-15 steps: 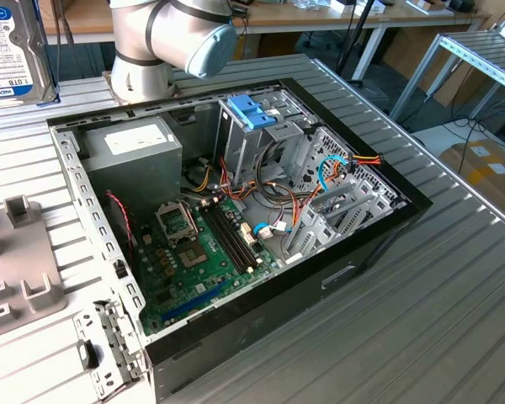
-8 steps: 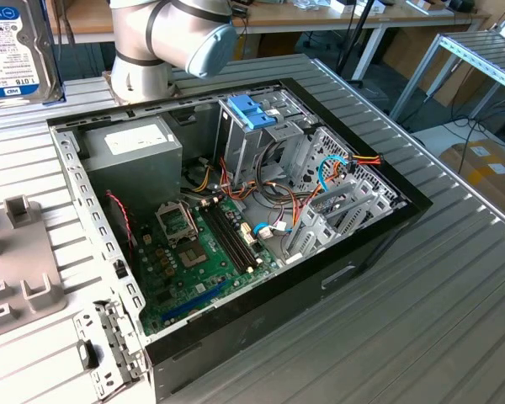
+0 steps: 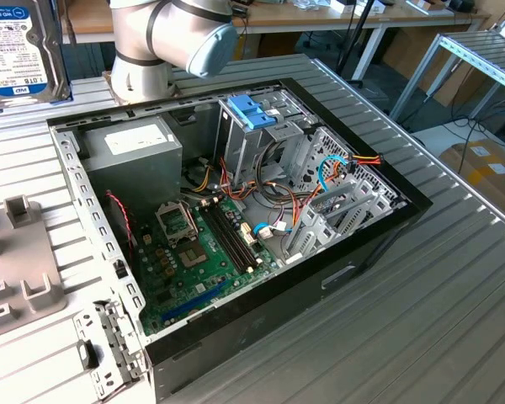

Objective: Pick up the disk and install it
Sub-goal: 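Pick up the disk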

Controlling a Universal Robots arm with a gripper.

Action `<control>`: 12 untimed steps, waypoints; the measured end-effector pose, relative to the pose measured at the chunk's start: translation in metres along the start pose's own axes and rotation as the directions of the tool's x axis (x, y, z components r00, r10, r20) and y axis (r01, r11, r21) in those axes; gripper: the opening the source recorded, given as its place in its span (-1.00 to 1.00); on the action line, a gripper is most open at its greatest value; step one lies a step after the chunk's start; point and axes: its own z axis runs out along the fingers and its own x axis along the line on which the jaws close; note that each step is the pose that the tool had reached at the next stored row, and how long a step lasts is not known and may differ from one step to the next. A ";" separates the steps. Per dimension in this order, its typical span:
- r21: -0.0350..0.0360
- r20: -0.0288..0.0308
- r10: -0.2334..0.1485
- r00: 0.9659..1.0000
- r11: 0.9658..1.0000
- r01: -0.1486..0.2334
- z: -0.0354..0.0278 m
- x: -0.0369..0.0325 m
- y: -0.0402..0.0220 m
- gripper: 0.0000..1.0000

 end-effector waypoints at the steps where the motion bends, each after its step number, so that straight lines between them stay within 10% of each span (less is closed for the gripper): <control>1: 0.000 0.000 0.000 1.000 1.000 0.000 0.0000 0.0000 -0.0009 -0.26; 12: 0.000 0.000 0.000 1.000 1.000 0.000 -0.0005 -0.0001 -0.0107 -0.26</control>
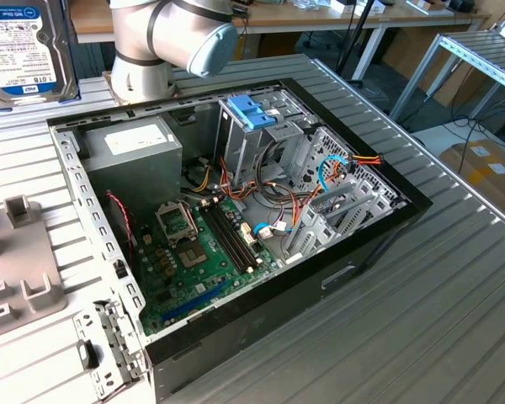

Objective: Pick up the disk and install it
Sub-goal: 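Pick up the disk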

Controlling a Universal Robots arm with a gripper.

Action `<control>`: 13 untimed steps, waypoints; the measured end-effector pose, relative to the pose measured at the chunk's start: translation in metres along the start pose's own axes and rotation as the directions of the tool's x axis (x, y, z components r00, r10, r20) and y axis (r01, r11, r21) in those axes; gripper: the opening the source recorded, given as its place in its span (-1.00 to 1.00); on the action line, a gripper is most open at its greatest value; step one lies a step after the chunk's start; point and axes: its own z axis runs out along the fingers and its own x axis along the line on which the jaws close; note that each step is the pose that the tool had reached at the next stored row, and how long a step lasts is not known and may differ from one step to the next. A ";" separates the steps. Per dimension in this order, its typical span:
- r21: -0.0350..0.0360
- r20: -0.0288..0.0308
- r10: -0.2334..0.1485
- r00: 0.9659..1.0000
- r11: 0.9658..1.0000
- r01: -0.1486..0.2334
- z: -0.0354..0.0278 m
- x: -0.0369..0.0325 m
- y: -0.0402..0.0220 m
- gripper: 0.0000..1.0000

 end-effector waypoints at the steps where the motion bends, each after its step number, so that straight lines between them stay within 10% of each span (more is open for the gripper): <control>1: 0.000 0.000 0.000 1.000 1.000 0.000 -0.0001 0.0000 -0.0015 -0.26; 13: 0.000 0.000 0.000 1.000 1.000 0.000 -0.0006 -0.0002 -0.0144 -0.26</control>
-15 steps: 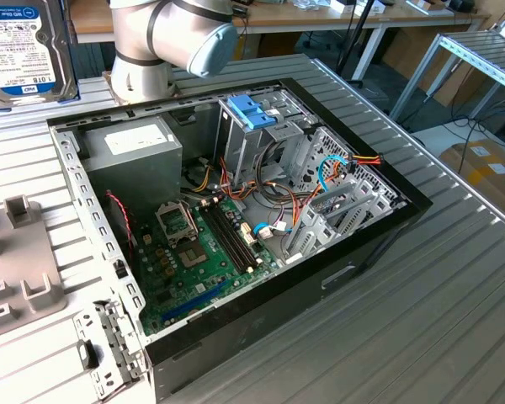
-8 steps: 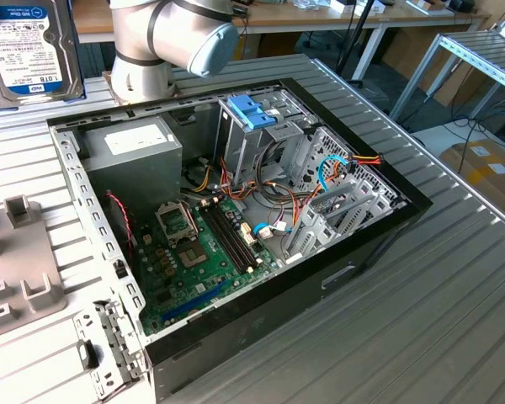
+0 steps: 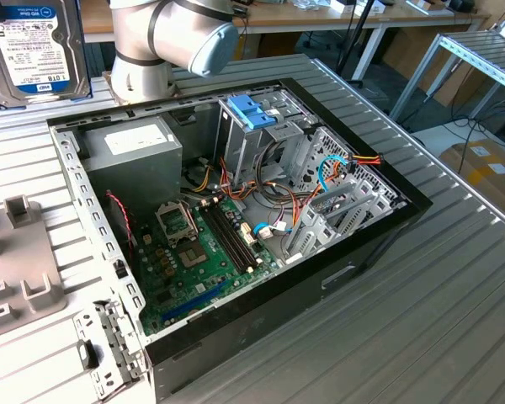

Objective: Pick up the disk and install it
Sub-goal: 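Pick up the disk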

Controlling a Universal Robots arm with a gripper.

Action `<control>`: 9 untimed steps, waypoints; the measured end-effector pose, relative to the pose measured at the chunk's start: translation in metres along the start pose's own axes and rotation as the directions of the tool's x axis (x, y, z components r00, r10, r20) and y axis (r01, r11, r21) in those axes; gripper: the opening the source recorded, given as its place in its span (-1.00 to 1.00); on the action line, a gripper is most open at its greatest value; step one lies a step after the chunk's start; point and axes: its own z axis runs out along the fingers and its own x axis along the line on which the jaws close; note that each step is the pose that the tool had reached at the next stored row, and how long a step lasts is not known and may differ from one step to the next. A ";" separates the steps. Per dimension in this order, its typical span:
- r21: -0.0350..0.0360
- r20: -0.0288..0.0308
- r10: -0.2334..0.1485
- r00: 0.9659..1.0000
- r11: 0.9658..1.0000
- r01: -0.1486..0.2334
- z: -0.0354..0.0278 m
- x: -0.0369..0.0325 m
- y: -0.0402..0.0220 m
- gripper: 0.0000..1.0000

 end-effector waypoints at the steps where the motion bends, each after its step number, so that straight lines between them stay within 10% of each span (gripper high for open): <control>1: 0.000 0.000 0.000 1.000 1.000 0.000 -0.0001 0.0000 -0.0007 -0.26; 9: 0.000 0.000 0.000 1.000 1.000 0.000 -0.0006 -0.0001 -0.0119 -0.26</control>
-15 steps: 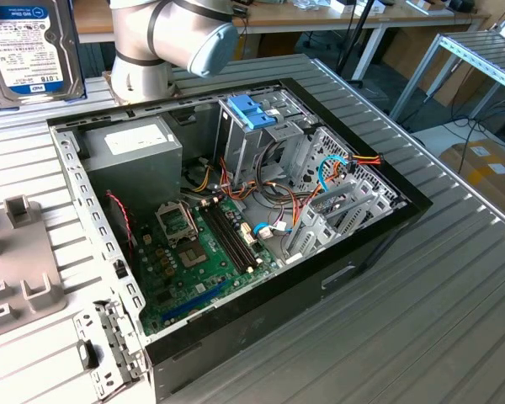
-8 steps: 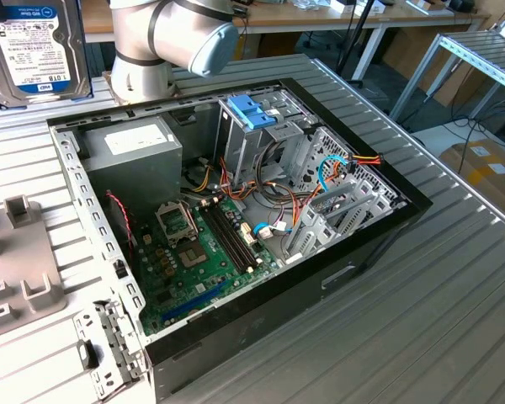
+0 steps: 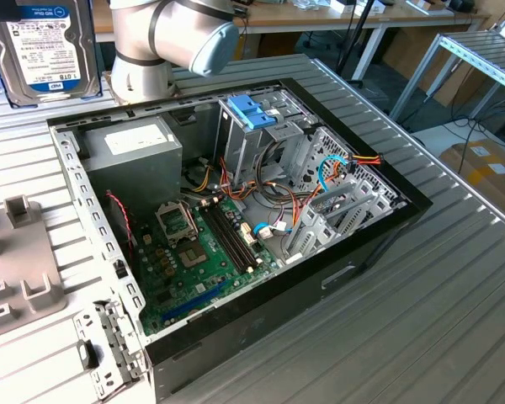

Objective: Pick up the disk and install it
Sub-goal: 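Pick up the disk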

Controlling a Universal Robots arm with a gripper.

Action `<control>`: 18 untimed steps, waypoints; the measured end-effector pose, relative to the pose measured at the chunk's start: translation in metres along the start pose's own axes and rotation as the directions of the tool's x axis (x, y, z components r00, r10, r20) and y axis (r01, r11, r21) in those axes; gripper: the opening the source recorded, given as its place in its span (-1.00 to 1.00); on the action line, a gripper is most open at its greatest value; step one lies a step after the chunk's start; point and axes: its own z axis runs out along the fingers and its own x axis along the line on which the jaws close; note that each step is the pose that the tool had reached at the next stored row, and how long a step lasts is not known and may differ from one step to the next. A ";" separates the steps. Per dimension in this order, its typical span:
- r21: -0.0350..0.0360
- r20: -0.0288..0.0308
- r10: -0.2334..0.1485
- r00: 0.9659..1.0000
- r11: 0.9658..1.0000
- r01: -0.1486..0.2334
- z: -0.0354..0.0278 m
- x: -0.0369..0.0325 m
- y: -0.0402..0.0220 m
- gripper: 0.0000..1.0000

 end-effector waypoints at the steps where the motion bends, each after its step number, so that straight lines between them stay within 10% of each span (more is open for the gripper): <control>1: 0.000 0.000 0.000 1.000 1.000 0.000 -0.0001 0.0000 -0.0016 -0.26; 18: 0.000 0.000 0.000 1.000 1.000 0.000 -0.0011 -0.0003 -0.0253 -0.26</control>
